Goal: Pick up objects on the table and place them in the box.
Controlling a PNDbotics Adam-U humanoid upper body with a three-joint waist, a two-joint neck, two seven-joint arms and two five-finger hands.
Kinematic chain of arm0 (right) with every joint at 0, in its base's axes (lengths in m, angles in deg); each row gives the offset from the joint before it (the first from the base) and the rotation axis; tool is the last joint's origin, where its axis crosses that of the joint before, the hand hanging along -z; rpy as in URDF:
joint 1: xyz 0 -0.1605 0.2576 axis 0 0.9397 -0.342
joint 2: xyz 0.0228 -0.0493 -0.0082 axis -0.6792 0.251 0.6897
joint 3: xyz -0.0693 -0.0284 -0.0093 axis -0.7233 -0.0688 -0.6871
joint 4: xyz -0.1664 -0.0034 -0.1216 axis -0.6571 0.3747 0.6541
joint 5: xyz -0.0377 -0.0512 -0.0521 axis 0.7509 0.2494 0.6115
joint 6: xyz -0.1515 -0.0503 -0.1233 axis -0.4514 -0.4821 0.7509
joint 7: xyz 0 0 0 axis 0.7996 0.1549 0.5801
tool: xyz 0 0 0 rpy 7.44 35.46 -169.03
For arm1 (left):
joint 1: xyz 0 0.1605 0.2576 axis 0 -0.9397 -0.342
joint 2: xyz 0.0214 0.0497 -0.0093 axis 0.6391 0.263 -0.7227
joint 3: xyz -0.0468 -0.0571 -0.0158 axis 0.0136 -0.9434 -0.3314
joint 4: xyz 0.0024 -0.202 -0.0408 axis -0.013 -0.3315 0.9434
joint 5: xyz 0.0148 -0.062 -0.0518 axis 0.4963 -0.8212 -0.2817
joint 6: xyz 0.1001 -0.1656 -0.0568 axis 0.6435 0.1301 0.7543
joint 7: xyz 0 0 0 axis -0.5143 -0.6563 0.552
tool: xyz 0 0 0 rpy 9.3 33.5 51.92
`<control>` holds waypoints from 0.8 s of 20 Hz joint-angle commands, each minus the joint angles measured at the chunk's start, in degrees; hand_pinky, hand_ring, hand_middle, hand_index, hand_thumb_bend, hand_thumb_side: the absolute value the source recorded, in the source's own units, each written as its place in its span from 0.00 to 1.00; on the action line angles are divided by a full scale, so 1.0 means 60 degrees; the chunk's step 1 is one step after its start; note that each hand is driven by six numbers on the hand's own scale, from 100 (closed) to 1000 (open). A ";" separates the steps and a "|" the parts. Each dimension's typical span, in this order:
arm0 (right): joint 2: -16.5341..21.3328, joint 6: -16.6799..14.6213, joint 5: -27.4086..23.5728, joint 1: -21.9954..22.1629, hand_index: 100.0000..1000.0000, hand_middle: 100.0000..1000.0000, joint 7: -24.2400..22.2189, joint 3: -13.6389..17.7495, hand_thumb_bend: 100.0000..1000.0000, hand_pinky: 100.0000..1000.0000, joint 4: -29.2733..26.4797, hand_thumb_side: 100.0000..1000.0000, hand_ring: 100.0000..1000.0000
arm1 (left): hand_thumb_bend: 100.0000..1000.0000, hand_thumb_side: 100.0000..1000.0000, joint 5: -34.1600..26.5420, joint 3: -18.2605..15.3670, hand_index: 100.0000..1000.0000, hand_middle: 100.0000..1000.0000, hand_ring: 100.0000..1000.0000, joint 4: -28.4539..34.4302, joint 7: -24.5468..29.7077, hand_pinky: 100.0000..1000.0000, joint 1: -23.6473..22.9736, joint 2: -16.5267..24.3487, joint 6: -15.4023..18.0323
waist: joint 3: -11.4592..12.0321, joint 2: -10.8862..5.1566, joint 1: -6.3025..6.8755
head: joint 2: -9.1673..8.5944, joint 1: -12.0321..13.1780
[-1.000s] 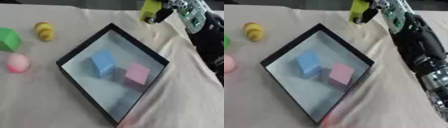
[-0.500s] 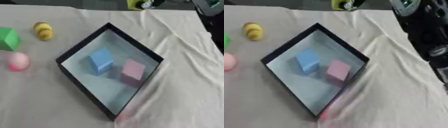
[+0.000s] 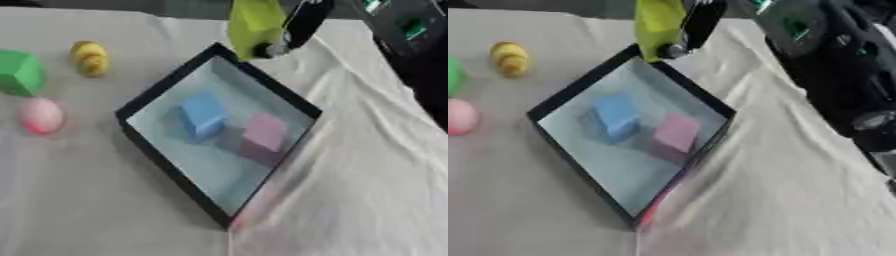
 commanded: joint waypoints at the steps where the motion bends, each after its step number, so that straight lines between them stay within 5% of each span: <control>1: -0.0004 -0.0104 -0.0047 -0.0074 0.63 0.50 -0.0496 -0.0328 0.29 0.68 -0.0622 0.02 0.55 | 0.08 0.72 0.0031 -0.0004 0.77 0.72 0.76 0.0098 0.0062 0.80 0.0066 0.0286 0.0027 | 0.0020 -0.0345 -0.0089 | 0.0030 -0.0025; 7: -0.0378 -0.0334 0.0592 0.0222 0.65 0.53 -0.0859 -0.0892 0.34 0.70 -0.0357 0.04 0.59 | 0.08 0.71 0.0018 0.0044 0.77 0.72 0.76 0.0101 0.0131 0.80 0.0139 0.0249 0.0003 | 0.0114 -0.0313 -0.0078 | -0.0032 -0.0079; 9: -0.0496 -0.0497 0.0796 0.0346 0.68 0.57 -0.0861 -0.1006 0.36 0.71 -0.0131 0.04 0.64 | 0.08 0.71 0.0009 0.0046 0.77 0.72 0.76 0.0107 0.0132 0.80 0.0169 0.0236 0.0001 | 0.0142 -0.0298 -0.0069 | -0.0030 -0.0095; 10: -0.0536 -0.0594 0.0878 0.0375 0.80 0.71 -0.0847 -0.1036 0.34 0.76 -0.0053 0.07 0.75 | 0.08 0.71 0.0006 0.0051 0.77 0.72 0.76 0.0109 0.0136 0.80 0.0176 0.0233 -0.0002 | 0.0148 -0.0295 -0.0065 | -0.0019 -0.0104; 16: -0.0467 -0.1101 0.1091 0.0403 0.88 0.81 -0.0803 -0.0730 0.38 0.81 0.0094 0.17 0.83 | 0.08 0.71 -0.0007 0.0089 0.77 0.72 0.76 0.0095 0.0210 0.80 0.0164 0.0236 -0.0036 | 0.0114 -0.0304 -0.0057 | -0.0051 -0.0070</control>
